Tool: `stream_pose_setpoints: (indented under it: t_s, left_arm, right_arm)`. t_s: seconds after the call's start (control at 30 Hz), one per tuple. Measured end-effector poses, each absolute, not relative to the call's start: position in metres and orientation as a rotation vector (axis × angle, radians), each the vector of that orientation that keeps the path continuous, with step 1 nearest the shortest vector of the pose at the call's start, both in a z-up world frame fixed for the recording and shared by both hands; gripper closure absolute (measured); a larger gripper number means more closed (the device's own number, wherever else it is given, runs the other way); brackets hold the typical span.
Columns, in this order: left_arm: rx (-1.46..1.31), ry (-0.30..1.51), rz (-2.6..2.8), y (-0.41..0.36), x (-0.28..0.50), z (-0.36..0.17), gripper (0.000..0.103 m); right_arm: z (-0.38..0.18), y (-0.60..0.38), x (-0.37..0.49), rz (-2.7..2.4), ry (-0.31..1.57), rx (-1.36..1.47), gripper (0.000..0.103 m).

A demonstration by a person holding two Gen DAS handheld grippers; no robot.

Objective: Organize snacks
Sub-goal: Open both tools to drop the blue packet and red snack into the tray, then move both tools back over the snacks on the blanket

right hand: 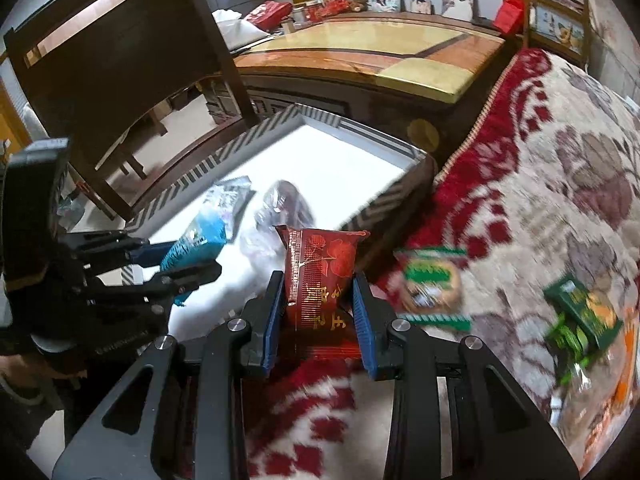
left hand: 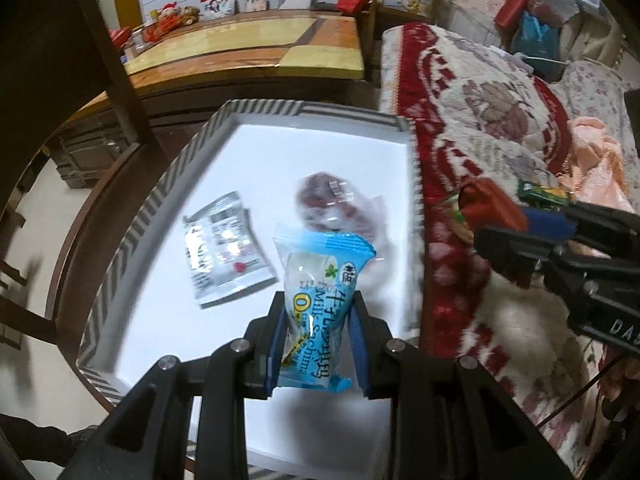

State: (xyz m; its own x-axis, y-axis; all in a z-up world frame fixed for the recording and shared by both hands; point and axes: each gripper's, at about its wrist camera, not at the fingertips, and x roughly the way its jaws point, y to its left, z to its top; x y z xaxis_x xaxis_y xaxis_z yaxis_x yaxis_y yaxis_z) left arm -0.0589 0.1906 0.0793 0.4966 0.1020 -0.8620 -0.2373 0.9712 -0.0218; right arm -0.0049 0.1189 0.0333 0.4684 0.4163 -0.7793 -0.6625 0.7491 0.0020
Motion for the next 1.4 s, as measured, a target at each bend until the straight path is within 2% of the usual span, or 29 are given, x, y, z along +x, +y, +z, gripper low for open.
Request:
stream_pose_setpoints:
  t_s: [0.73, 0.8, 0.83, 0.87, 0.93, 1.0, 1.07, 1.23, 1.4]
  left_arm:
    - [-0.186, 1.081, 0.303, 0.246, -0.060, 0.060, 0.071]
    - [-0.175, 1.085, 0.323, 0.246, -0.060, 0.060, 0.068]
    - [-0.173, 1.083, 0.332, 0.246, -0.060, 0.061, 0.058]
    - [-0.175, 1.080, 0.342, 0.246, -0.060, 0.061, 0.044]
    - [-0.189, 1.065, 0.356, 0.248, -0.063, 0.064, 0.033]
    - [-0.201, 1.045, 0.369, 0.248, -0.067, 0.070, 0.031]
    - [-0.201, 1.035, 0.376, 0.244, -0.070, 0.074, 0.025]
    - [-0.162, 1.009, 0.348, 0.215, -0.068, 0.090, 0.024]
    - [-0.151, 0.946, 0.272, 0.173, -0.049, 0.117, 0.019]
  right_arm:
    - [-0.013, 0.217, 0.021, 0.808, 0.971, -0.411, 0.071]
    - [-0.010, 0.213, 0.015, 0.845, 0.971, -0.393, 0.070]
    - [-0.010, 0.210, 0.013, 0.862, 0.977, -0.380, 0.070]
    - [-0.010, 0.207, 0.012, 0.875, 0.985, -0.364, 0.069]
    - [-0.009, 0.200, 0.010, 0.872, 1.001, -0.341, 0.068]
    - [-0.006, 0.193, 0.007, 0.868, 1.002, -0.317, 0.068]
    - [0.001, 0.180, 0.002, 0.853, 0.981, -0.279, 0.068]
    - [0.027, 0.130, -0.005, 0.779, 0.917, -0.188, 0.068]
    - [0.088, 0.074, 0.017, 0.607, 0.800, -0.183, 0.068]
